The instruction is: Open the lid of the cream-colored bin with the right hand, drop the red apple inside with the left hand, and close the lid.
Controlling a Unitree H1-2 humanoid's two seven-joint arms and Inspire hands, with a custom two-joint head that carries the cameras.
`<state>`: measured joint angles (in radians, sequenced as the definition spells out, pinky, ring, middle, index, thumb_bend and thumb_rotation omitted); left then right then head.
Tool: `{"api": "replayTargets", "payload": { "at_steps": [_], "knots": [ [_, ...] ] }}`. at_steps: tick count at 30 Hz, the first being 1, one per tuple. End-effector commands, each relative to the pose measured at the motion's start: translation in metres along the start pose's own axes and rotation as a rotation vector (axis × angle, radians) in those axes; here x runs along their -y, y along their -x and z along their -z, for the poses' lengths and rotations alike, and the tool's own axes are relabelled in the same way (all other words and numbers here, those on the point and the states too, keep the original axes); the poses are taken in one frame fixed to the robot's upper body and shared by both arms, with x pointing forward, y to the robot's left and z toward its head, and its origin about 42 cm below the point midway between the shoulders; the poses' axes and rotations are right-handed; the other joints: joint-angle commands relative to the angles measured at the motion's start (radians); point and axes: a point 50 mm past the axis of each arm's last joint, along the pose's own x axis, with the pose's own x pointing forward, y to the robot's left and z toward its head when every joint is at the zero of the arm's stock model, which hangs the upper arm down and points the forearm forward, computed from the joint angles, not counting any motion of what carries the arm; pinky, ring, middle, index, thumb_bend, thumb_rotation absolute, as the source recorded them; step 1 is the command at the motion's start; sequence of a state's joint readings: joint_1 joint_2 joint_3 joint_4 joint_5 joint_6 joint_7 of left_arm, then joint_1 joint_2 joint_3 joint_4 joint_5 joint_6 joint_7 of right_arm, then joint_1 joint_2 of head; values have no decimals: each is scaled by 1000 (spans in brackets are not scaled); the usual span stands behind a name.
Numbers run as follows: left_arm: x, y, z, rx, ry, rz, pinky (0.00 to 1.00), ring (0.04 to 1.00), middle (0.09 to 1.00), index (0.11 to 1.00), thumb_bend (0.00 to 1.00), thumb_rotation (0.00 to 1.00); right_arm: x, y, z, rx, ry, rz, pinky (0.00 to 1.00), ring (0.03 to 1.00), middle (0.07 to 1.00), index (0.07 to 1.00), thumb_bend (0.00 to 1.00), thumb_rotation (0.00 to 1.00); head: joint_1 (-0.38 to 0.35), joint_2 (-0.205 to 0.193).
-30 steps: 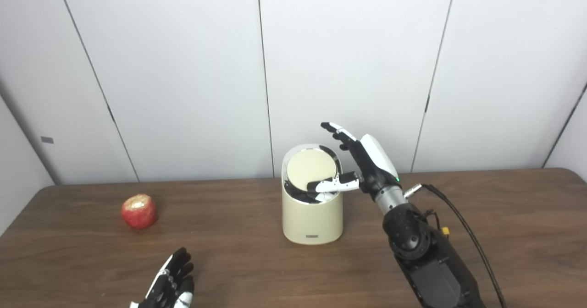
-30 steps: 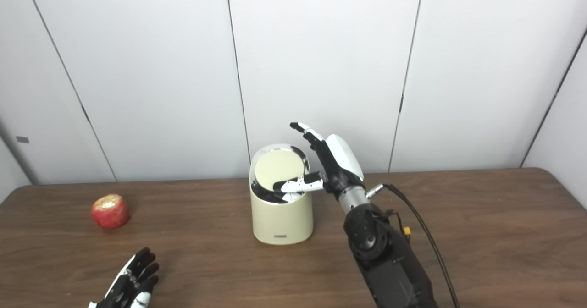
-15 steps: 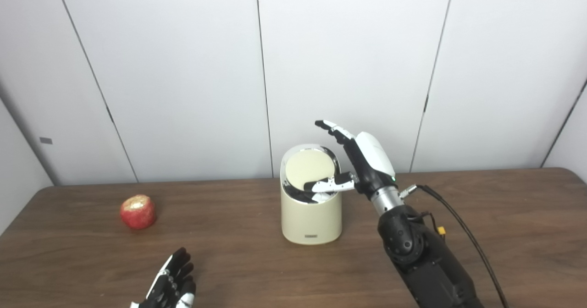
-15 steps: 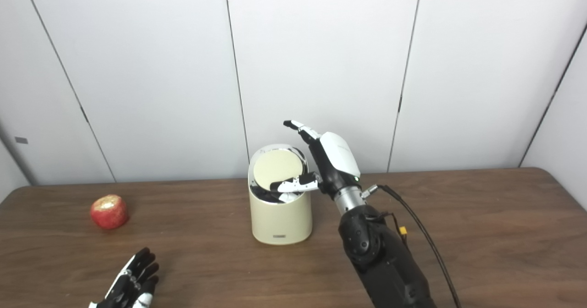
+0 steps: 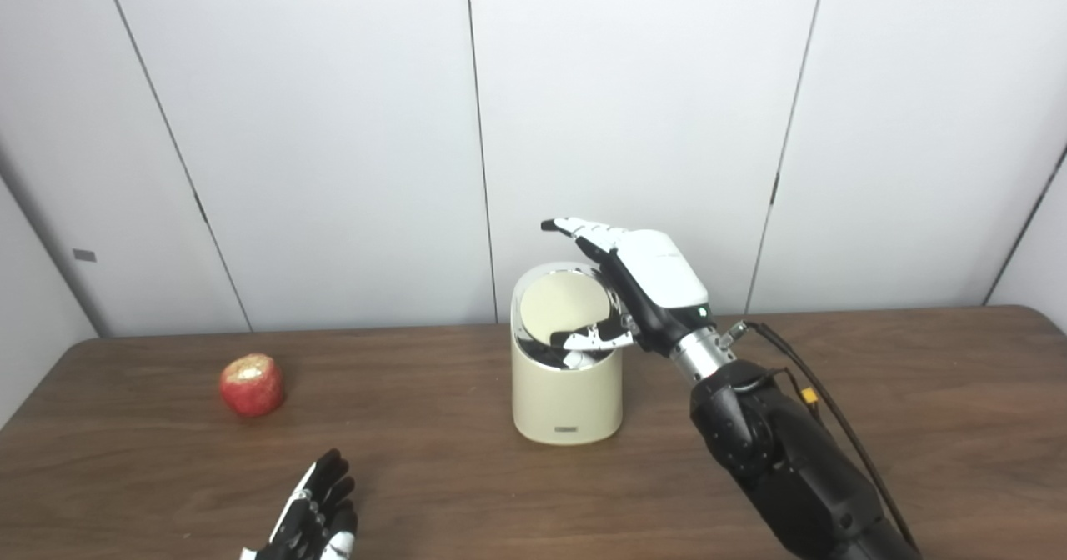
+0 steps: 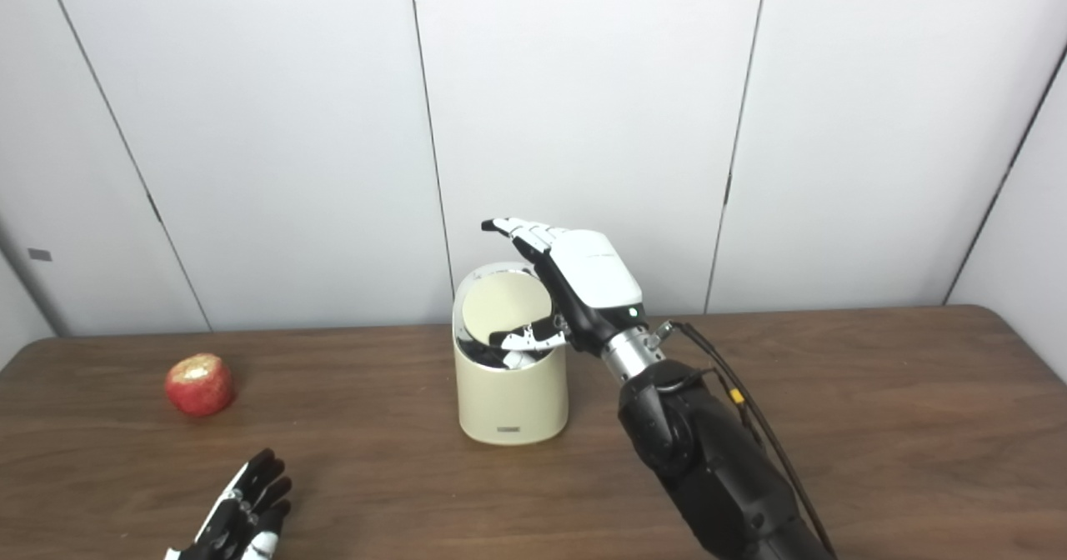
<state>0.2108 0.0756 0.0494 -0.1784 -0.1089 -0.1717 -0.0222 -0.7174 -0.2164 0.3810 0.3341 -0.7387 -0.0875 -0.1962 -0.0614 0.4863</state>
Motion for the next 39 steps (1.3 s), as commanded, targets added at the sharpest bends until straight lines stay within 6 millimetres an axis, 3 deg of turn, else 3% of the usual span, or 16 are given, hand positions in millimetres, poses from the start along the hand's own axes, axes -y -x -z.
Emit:
{"api": "replayTargets", "payload": {
  "at_steps": [1, 7, 13, 18, 22, 26, 31, 36, 39],
  "knots": [
    [12, 24, 16, -73, 40, -18, 897, 912, 931, 949, 319, 463, 11, -6, 7, -6, 40, 0, 807, 851, 866, 844, 896, 0, 1, 1],
    [10, 23, 18, -71, 46, -22, 880, 916, 928, 945, 325, 487, 10, -5, 5, -40, -70, 47, 777, 839, 852, 834, 860, 29, 0, 3],
    [11, 24, 17, -69, 44, -21, 875, 909, 924, 944, 316, 471, 29, -6, 3, -98, -299, 166, 775, 836, 852, 833, 754, 90, 2, 10],
    [10, 24, 16, -67, 19, -9, 850, 897, 921, 943, 311, 254, 44, 2, 11, -147, -299, 143, 748, 828, 855, 848, 686, 124, 4, 17],
    [9, 24, 16, -69, 7, -10, 846, 890, 914, 936, 350, 218, 48, 15, 19, -199, -304, 136, 731, 819, 847, 848, 656, 188, 5, 20],
    [8, 24, 15, -74, 1, -16, 828, 881, 907, 926, 408, 220, 49, 40, 28, -225, -284, 102, 714, 809, 846, 853, 595, 273, 6, 28],
    [6, 24, 15, -76, -12, -15, 831, 884, 909, 925, 437, 241, 53, 87, 34, -275, -288, 57, 707, 818, 854, 866, 556, 430, 24, 41],
    [2, 22, 15, -79, -6, -23, 816, 871, 896, 916, 446, 260, 54, 129, 33, -301, -364, 32, 704, 817, 855, 859, 531, 445, 18, 46],
    [1, 22, 16, -79, -2, -21, 823, 872, 895, 915, 438, 252, 50, 140, 28, -296, -388, 18, 712, 820, 854, 858, 527, 456, 12, 50]
  ]
}}
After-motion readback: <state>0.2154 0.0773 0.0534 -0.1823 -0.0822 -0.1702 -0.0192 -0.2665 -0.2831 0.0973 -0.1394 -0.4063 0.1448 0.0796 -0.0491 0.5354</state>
